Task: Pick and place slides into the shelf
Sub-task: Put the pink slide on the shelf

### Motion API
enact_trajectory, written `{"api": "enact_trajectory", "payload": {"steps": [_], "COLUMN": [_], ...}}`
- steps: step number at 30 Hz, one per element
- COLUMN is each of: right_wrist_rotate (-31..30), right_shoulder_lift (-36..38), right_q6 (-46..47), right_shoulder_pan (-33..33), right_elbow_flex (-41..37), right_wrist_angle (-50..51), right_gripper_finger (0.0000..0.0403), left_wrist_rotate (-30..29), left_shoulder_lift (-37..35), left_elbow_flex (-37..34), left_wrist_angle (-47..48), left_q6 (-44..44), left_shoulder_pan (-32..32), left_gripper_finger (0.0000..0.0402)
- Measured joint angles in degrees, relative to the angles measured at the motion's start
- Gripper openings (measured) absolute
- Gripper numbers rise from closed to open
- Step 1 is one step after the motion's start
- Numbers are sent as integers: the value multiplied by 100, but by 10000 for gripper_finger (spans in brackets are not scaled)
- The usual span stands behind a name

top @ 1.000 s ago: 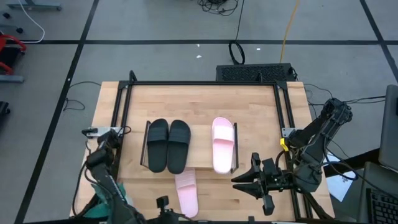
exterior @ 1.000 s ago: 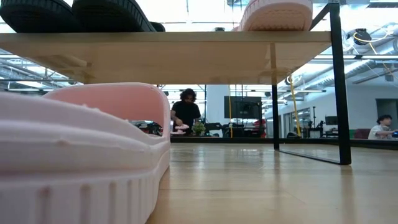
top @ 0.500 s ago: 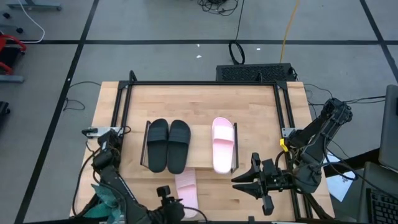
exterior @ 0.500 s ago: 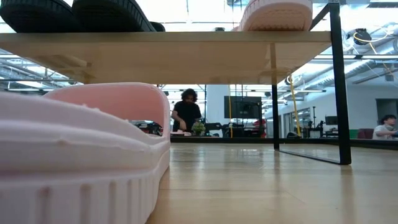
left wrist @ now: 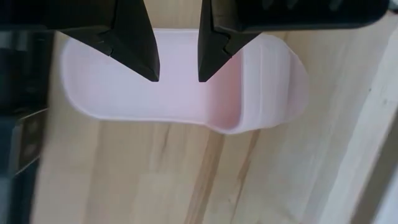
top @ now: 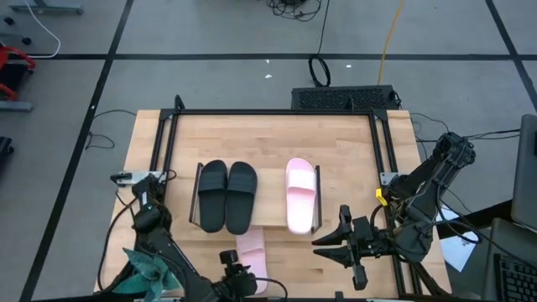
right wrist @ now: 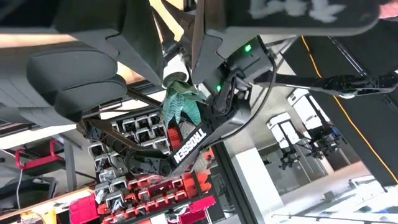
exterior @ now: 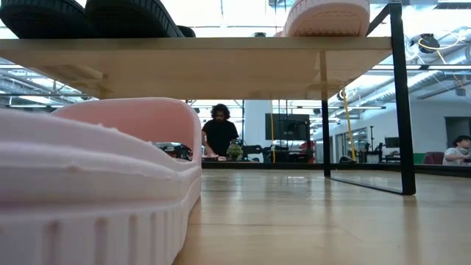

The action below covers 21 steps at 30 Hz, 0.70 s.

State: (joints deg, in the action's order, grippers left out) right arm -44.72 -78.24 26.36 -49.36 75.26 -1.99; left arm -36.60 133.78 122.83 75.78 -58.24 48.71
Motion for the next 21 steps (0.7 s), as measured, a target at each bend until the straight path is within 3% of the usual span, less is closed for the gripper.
{"api": "enact_trajectory", "payload": {"steps": [21], "right_wrist_rotate": [-2], "right_shoulder_lift": [0], "right_q6": [-32], "right_shoulder_pan": [2], "right_elbow_flex": [-7], "right_wrist_angle": [242], "right_gripper_finger": [75], "left_wrist_rotate": [48], "left_shoulder_lift": [299], "left_elbow_flex": [-4], "left_wrist_angle": [810], "left_q6": [-772], "left_shoulder_pan": [-252], "left_gripper_finger": [108]}}
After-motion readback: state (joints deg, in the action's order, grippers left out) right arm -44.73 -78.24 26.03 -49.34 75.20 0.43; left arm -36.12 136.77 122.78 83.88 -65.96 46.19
